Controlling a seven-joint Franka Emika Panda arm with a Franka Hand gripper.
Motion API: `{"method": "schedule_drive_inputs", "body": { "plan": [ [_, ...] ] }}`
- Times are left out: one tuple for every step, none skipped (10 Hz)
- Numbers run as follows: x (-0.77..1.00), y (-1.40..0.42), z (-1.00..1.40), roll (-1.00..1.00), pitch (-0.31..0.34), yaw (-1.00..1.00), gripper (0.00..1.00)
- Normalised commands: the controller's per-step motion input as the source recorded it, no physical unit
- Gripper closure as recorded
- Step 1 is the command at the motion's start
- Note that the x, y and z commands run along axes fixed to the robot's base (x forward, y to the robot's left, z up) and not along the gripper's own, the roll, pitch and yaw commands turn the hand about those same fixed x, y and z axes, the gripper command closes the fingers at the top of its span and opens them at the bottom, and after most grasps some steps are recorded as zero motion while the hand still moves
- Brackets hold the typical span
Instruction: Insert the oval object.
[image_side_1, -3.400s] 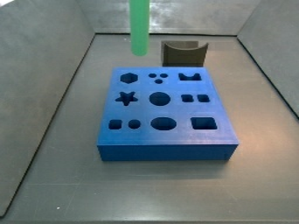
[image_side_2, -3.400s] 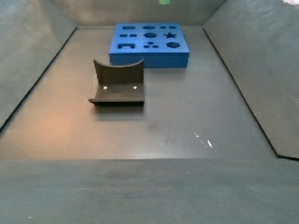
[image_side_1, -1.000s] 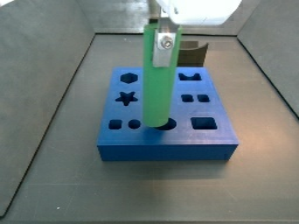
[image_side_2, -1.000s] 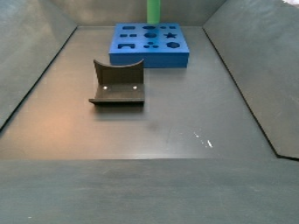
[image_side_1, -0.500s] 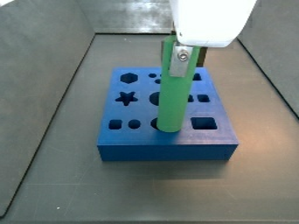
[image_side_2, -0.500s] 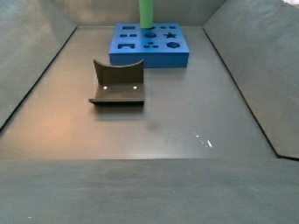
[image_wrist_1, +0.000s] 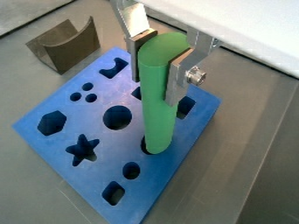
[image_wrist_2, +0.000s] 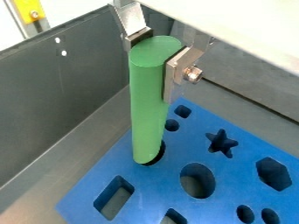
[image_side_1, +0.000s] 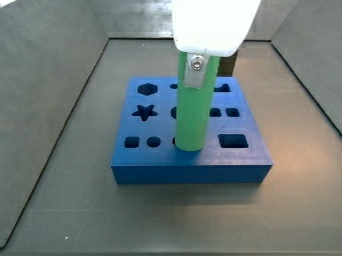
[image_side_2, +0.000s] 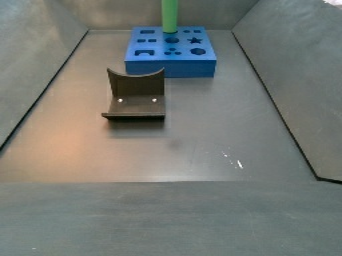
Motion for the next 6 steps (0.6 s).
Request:
{"method": "schedule_drive_inputs", "body": {
  "plan": [
    [0.00, 0.07, 0.00, 0.07, 0.140, -0.21, 1.00],
    [0.02, 0.08, 0.00, 0.09, 0.159, -0.15, 1.00],
    [0.00, 0.07, -0.08, 0.07, 0.114, -0.07, 1.00],
    [-0.08, 0.01, -0.15, 0.01, 0.063, -0.03, 1.00],
    [-0.05, 0.00, -0.18, 0.00, 0.051, -0.03, 1.00],
    [0.00, 0.00, -0.22, 0.00, 0.036, -0.03, 1.00]
  ]
}}
